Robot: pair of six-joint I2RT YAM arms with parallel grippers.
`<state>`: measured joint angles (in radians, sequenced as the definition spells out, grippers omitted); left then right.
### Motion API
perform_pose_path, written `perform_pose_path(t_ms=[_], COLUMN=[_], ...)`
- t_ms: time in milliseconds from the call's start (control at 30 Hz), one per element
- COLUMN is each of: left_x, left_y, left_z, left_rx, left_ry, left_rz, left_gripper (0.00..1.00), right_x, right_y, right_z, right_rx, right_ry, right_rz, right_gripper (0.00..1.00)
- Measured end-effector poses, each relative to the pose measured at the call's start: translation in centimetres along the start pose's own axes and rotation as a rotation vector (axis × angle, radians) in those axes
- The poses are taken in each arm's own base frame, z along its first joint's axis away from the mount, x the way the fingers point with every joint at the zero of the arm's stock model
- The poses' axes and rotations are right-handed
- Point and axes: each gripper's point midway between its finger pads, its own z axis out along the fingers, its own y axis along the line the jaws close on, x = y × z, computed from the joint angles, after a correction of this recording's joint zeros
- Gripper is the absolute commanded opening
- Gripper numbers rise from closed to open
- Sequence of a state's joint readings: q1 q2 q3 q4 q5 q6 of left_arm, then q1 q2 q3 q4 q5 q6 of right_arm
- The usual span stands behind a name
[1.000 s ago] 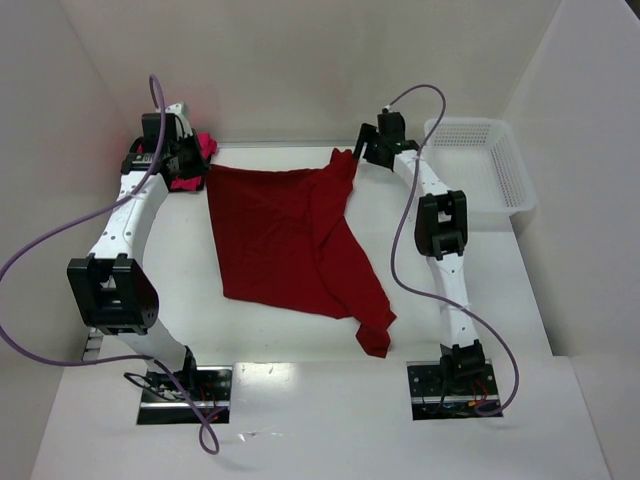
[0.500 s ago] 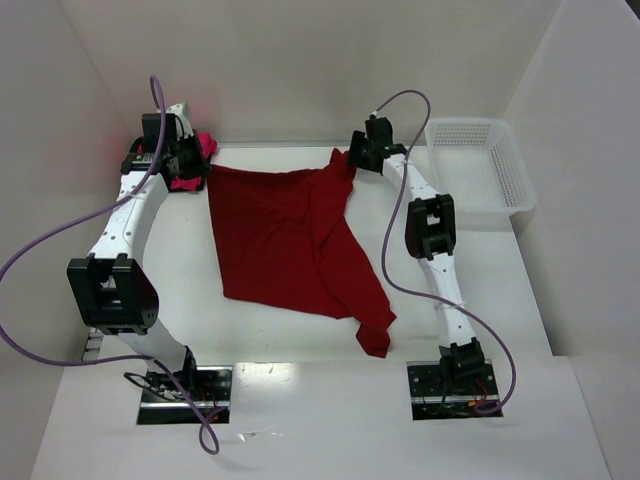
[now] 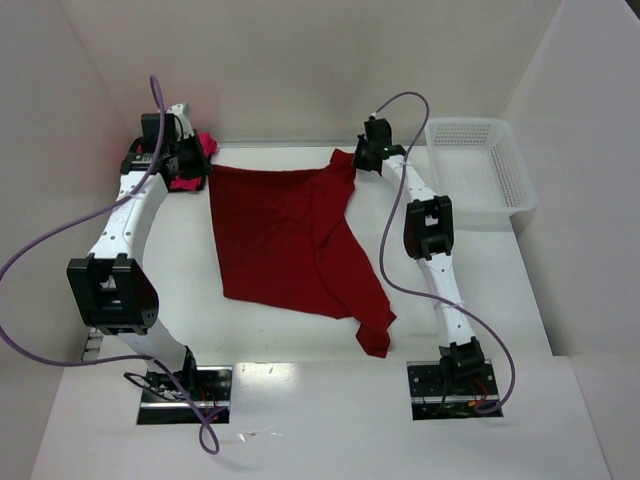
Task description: Fold and stack the t-shirts
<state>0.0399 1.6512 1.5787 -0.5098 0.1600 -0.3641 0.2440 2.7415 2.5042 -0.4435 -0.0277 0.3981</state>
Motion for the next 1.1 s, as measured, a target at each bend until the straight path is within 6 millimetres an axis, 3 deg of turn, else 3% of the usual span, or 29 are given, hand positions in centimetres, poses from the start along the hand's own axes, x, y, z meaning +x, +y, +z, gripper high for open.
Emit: perform_pose_path(t_ms=[333, 433, 533, 600, 633, 733, 800, 833, 867, 967, 1033, 1100], left_x=[-0.8, -2.1, -4.6, -6.5, -7.4, -9.9, -11.3, -12.0, -12.3, -13.0, -13.3, -13.4], left_y=[1.3, 1.2, 0.7, 0.3, 0.1, -0.9, -1.7, -2.1, -2.3, -2.9, -3.3, -3.4], left_z=[-0.8, -2.2, -4.5, -6.1, -6.9, -9.8, -11.8, -13.0, -13.7, -15.3, -16.3, -16.9], left_rx=[-0.023, -0.024, -0.022, -0.018, -0.016, -0.005, 0.004, 0.008, 0.011, 0.021, 0.027, 0.03], left_ry=[-0.01, -0.047, -0.114, -0.169, -0.196, -0.287, -0.343, -0.375, -0.392, -0.428, -0.45, -0.461], left_rz=[-0.021, -0.02, -0.009, 0.01, 0.018, 0.037, 0.049, 0.055, 0.058, 0.066, 0.07, 0.072], left_gripper=[0.0, 0.0, 0.0, 0.0, 0.0, 0.0, 0.0, 0.0, 0.0, 0.0, 0.0, 0.0], right_x=[-2.8, -4.6, -8.5, -13.4, -14.2, -21.0, -24.1, -25.8, -26.2, -28.1, -28.4, -28.3], right_y=[1.5, 1.9, 3.3, 5.3, 5.7, 8.9, 10.2, 11.0, 11.1, 12.1, 12.3, 12.2], right_z=[-1.3, -3.5, -7.7, -13.4, -14.4, -25.0, -31.1, -36.1, -37.3, -46.7, -50.0, -51.6], right_rx=[-0.03, -0.017, -0.022, -0.044, -0.051, -0.113, -0.142, -0.164, -0.168, -0.21, -0.222, -0.221], right_ry=[-0.048, -0.068, -0.134, -0.239, -0.257, -0.451, -0.562, -0.643, -0.661, -0.801, -0.847, -0.864], right_rz=[-0.002, -0.028, -0.056, -0.082, -0.085, -0.109, -0.123, -0.13, -0.132, -0.14, -0.144, -0.148], right_gripper=[0.0, 0.0, 0.0, 0.0, 0.0, 0.0, 0.0, 0.0, 0.0, 0.0, 0.0, 0.0])
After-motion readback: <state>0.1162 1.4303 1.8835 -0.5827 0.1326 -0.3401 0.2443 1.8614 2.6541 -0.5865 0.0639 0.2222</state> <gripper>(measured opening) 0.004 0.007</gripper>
